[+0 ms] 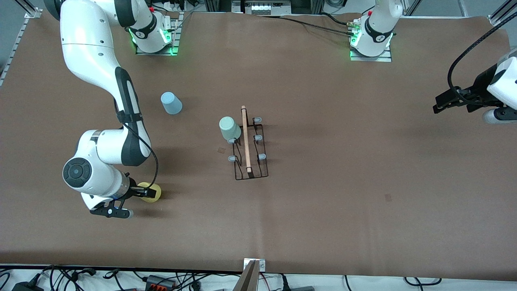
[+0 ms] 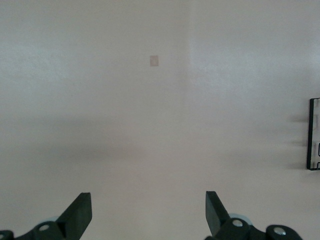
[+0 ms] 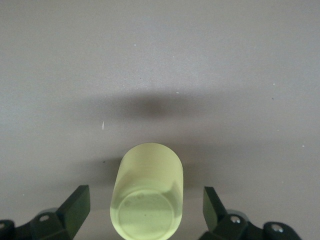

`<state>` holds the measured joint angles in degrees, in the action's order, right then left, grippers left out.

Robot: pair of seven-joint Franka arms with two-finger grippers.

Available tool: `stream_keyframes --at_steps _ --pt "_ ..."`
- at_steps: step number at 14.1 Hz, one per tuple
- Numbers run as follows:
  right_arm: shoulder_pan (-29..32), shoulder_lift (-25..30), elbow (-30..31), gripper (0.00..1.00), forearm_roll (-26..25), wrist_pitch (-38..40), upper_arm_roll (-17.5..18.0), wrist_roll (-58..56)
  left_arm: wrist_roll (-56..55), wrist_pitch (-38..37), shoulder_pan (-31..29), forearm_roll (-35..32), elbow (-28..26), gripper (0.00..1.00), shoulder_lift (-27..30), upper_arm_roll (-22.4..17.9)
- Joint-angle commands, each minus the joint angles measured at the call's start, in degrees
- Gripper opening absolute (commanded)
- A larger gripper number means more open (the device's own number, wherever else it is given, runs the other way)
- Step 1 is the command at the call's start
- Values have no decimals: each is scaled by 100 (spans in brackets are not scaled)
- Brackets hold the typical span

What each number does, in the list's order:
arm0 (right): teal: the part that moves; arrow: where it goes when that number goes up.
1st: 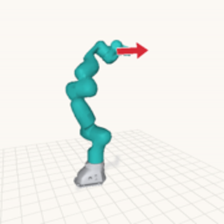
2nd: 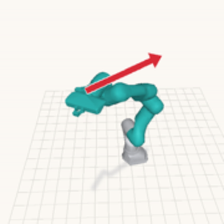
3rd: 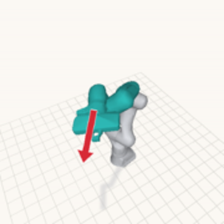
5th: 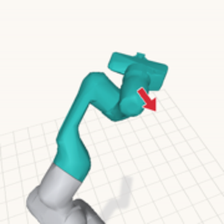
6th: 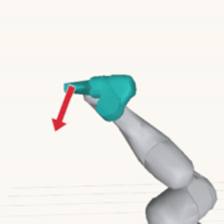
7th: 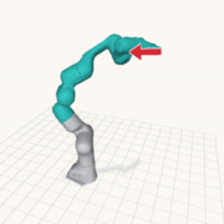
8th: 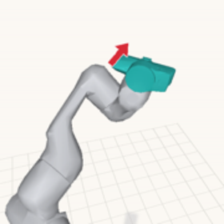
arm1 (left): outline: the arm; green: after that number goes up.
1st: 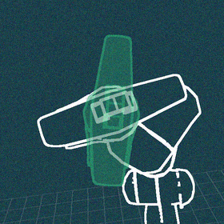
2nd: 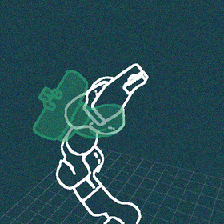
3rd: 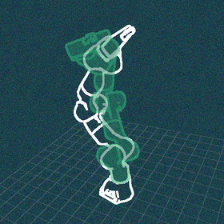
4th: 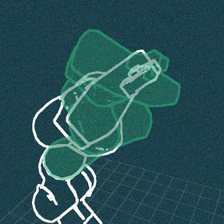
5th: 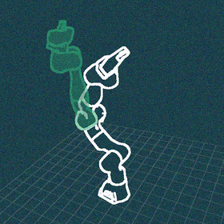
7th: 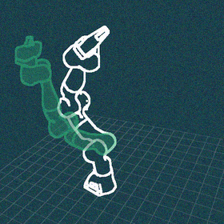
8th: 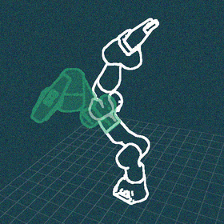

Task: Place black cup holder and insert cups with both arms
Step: 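Move the right gripper to the yellow cup, then grasp the yellow cup with the right gripper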

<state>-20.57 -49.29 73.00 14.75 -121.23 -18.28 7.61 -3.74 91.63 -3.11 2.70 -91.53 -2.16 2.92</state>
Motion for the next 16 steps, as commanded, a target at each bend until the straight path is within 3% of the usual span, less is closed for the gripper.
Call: stream_keyframes --at_steps 1,5,6,7,9,10,14,16 --pt "141 -54 -67 100 133 20 158 -172 119 -22 -23 134 -67 100 110 16" --pt "176 -142 -58 97 80 56 229 -610 119 -14 -5 134 -58 100 101 16" --pt "185 -203 -58 79 80 56 229 -655 119 -14 3 134 -58 100 110 25" --pt "211 -212 -58 55 115 56 229 -647 119 -22 -5 134 -58 100 110 60" --pt "203 -134 -84 29 124 247 229 -647 119 -31 -14 134 -58 100 110 69" --pt "203 -73 -145 24 107 527 229 -655 119 -31 -14 134 -58 100 110 69" --pt "89 25 -1409 20 115 1952 264 -682 119 -49 -14 134 -58 100 110 78" --pt "-200 278 -1508 20 115 2042 544 -630 102 -66 -14 134 -49 100 110 78"
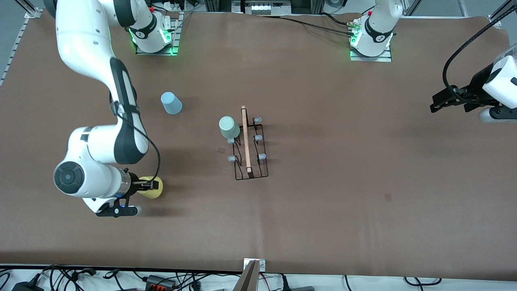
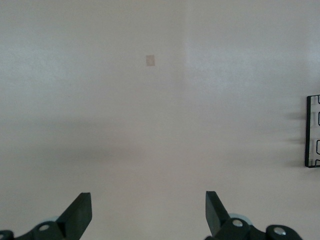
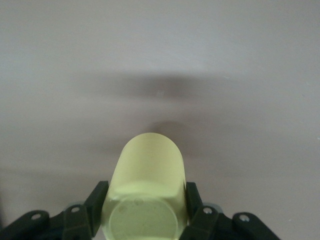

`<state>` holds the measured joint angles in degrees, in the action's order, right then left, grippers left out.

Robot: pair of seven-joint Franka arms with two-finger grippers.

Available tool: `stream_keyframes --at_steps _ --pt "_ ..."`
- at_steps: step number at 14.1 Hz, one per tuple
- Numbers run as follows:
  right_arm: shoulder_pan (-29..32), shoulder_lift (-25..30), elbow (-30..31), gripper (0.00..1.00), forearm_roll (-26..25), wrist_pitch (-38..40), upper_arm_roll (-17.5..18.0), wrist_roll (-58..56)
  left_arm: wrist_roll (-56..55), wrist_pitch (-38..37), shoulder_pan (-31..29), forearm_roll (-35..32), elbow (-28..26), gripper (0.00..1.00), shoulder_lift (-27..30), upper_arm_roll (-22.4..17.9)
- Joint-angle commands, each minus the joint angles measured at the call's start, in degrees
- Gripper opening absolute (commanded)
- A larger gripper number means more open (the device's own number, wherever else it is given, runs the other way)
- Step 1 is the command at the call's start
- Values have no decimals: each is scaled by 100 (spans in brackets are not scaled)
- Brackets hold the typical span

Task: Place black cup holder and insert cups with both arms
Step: 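Carry the yellow cup to the holder with the right gripper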

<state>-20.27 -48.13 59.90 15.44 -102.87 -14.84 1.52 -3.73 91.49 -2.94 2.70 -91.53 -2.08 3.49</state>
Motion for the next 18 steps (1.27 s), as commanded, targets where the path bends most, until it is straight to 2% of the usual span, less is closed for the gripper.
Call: stream_keyframes --at_steps 1,3,9,18 --pt "-397 198 -206 20 38 179 297 49 92 -53 -23 134 -40 100 102 28" --pt "-880 242 -215 20 38 153 280 294 92 -53 -22 134 -40 100 102 29" --pt "-1540 278 -215 20 55 206 342 786 92 -53 -23 134 -49 100 94 20" --pt "-1734 155 -198 20 55 -242 350 1052 127 -158 -93 64 -31 100 59 -42"
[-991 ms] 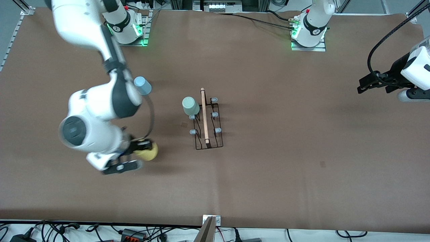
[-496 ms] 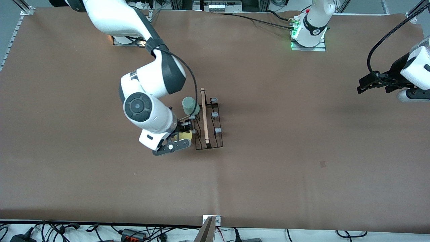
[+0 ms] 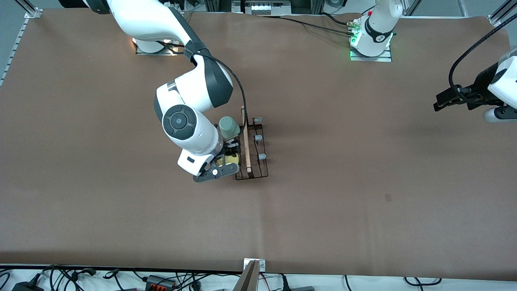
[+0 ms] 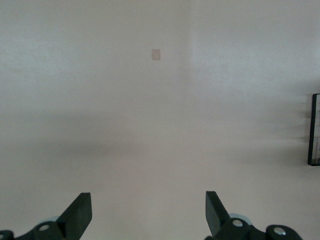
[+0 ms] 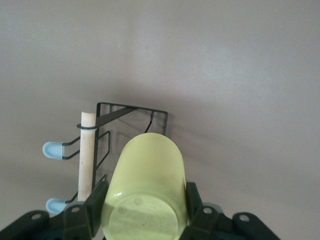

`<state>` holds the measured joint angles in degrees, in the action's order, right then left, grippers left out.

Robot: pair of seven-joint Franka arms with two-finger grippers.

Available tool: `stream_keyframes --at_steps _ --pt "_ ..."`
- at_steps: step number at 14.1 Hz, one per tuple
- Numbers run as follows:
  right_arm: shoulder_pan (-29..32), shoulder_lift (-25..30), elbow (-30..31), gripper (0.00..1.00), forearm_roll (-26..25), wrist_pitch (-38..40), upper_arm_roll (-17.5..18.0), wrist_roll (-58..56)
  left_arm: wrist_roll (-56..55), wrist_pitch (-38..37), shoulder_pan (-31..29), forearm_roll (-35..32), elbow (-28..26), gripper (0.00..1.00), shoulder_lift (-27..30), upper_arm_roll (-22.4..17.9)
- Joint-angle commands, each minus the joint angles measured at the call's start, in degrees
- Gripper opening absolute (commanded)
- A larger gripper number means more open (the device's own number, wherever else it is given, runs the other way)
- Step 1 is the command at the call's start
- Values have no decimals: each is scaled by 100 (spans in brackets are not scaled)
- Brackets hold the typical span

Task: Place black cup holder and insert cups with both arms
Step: 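Carry the yellow cup to the holder with the right gripper, then hang the yellow cup on a holder hook and open the right gripper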

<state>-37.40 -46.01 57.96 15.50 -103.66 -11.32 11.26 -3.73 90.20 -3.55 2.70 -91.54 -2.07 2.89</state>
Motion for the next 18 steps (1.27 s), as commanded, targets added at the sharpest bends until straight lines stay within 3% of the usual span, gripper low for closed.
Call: stream_keyframes --at_steps 1,11,12,13,18 --pt "-30 -92 5 20 49 -242 -2 78 127 -46 -41 64 -30 100 67 27" --pt "-153 -408 40 22 41 -348 7 52 136 -99 -85 55 40 100 58 -17" --pt "-162 -435 40 35 40 -357 -2 52 136 -134 -137 55 31 100 75 -17" --pt "-162 -453 40 99 40 -357 -2 104 145 -160 -224 55 31 100 67 -8" --pt "92 72 22 100 6 116 -99 166 145 -187 -278 55 31 100 67 44"
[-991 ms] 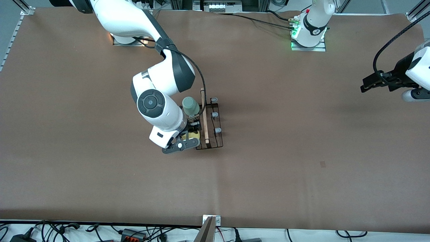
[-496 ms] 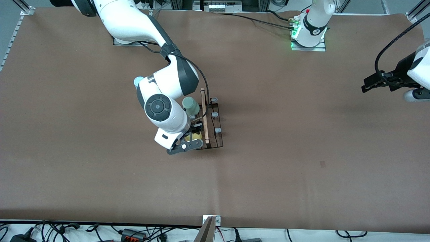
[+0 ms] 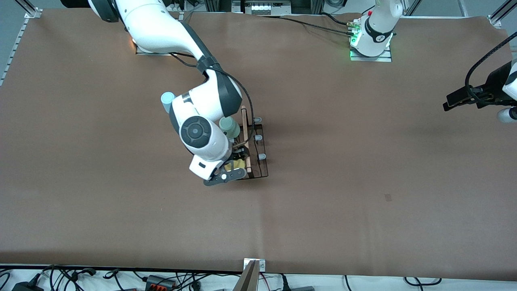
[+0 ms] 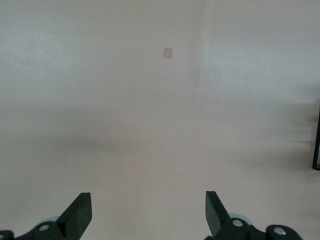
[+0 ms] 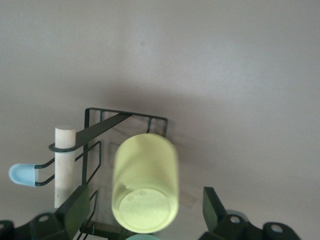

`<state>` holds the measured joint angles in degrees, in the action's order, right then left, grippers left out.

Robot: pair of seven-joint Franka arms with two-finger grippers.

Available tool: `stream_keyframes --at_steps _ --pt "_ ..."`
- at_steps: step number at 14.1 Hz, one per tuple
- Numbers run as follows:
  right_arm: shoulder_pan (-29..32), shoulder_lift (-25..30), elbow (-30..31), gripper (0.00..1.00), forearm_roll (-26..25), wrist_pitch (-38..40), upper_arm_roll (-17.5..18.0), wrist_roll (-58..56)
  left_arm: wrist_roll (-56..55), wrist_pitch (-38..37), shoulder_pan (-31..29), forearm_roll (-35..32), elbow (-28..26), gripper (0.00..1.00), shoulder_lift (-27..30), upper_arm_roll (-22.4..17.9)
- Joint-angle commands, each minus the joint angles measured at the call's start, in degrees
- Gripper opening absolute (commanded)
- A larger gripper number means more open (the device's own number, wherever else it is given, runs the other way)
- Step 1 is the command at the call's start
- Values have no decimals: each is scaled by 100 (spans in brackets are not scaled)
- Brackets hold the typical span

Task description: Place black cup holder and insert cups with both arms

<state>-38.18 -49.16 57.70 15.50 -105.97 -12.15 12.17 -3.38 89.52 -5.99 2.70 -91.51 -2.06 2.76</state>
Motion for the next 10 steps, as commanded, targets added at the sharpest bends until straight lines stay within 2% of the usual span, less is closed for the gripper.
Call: stream_keyframes --at_steps 1,4,10 --pt "362 616 49 100 -11 636 -6 58 109 -136 -43 55 28 100 74 58" --pt "749 1214 49 100 -204 1122 -199 14 101 -181 -34 55 37 100 74 76" --pt "1497 1673 49 100 -337 1860 -682 -390 74 -145 -25 -103 28 100 39 94"
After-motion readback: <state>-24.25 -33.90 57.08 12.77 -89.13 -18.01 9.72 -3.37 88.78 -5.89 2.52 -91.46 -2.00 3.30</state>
